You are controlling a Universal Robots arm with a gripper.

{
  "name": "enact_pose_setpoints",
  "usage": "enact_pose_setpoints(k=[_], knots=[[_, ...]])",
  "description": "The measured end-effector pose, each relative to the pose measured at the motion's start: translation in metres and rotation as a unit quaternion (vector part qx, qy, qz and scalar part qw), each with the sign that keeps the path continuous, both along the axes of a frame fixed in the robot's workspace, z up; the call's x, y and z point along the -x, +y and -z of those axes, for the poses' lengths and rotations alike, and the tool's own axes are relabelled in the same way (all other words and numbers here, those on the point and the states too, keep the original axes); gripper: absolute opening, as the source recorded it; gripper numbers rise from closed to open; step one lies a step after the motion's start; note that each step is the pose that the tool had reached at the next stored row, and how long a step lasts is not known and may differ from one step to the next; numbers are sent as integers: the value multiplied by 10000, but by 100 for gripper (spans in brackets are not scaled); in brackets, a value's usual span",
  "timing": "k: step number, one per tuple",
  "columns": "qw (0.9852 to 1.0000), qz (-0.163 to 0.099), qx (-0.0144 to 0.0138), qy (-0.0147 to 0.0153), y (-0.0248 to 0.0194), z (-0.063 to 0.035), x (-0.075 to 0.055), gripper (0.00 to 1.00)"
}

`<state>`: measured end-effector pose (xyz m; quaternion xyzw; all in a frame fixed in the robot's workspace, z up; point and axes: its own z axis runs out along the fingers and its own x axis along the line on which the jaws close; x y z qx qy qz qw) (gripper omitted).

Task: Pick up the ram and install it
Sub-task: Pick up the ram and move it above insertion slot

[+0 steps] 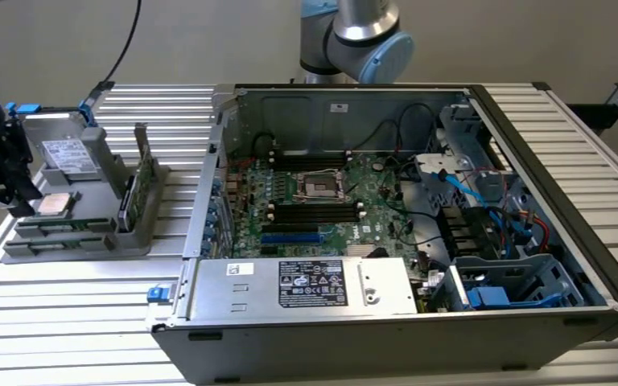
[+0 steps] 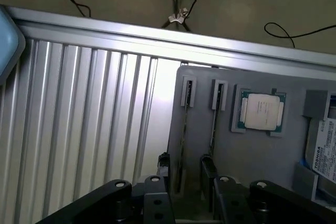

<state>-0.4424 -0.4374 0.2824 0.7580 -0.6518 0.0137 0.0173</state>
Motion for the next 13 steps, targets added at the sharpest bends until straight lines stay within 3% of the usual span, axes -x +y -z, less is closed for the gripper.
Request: enact_pose_setpoints(k=[13], knots=[[10000,-40,0,-1,0,237,-5,36]])
